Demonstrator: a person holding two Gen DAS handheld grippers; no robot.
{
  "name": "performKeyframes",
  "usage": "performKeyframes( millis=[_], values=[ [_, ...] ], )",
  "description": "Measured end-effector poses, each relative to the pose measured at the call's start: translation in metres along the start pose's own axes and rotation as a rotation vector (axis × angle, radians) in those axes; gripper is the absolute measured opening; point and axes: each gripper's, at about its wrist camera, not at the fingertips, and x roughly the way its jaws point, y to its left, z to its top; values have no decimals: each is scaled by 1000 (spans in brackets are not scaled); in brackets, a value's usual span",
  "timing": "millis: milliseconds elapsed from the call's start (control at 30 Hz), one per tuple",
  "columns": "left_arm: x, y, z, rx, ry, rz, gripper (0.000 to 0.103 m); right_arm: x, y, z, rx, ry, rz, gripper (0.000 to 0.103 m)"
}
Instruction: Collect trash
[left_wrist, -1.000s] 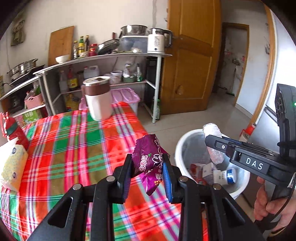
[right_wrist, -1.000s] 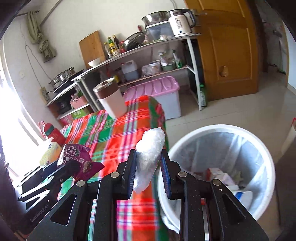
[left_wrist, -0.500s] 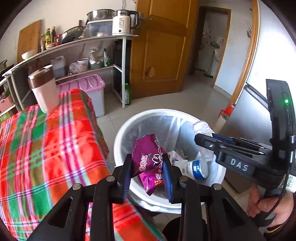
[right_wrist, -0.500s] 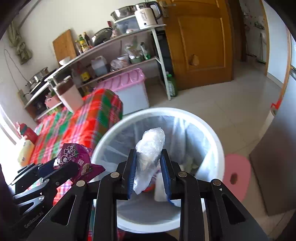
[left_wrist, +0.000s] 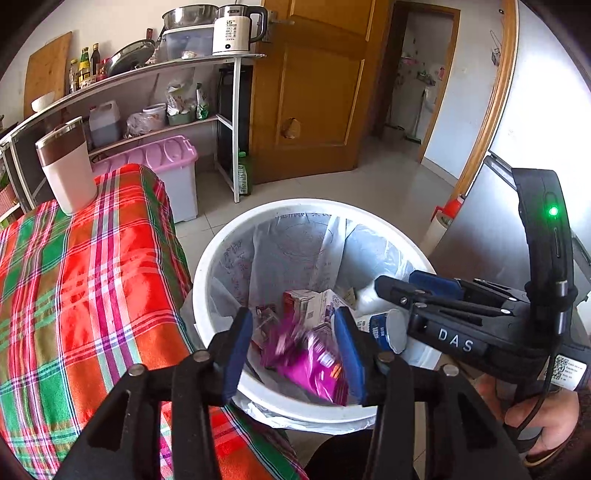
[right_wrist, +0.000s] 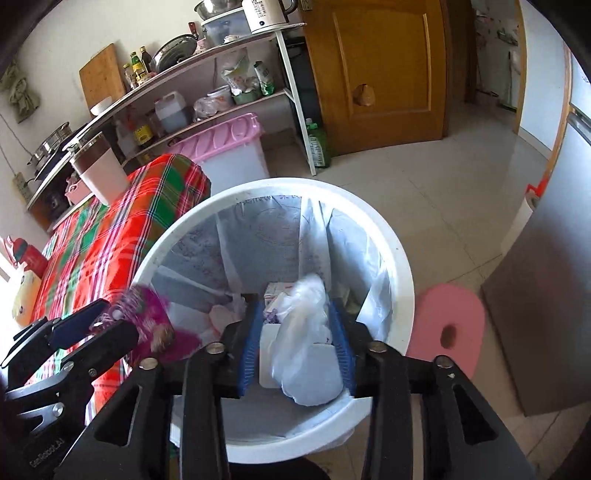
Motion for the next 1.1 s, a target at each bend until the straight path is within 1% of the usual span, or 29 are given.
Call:
performKeyframes(
  millis=[33, 167, 233, 333, 467, 667, 833, 900, 967, 1100],
  values=[
    [0, 0, 0, -4, 0, 0, 50, 0, 0, -1, 3, -1, 4, 52],
    [-5, -1, -3, 9, -15, 25, 57, -6, -2, -3, 16, -19, -4, 52],
    [-8, 0, -5, 1, -21, 26, 58, -11, -3, -5, 29, -28, 0, 52],
    [-14, 1, -7, -1, -33, 47, 61, -20, -5, -10, 41, -48, 3, 52],
    [-24, 3, -13, -3, -54, 60, 61, -38, -1, -20, 34, -95, -9, 52],
    [-45, 2, -26, -6, -100, 112, 62, -65, 10, -38, 16, -174, -39, 52],
    [-60, -2, -36, 12, -131, 149, 62, -84, 19, -55, 9, -225, -45, 52],
    [-65, -3, -40, 9, -141, 146, 63, -90, 20, -63, 20, -242, -47, 52],
    [-70, -1, -42, -5, -144, 128, 63, -93, 21, -68, 26, -248, -48, 52],
    [-74, -2, -47, -10, -156, 127, 64, -100, 29, -79, -5, -265, -68, 52]
  ],
)
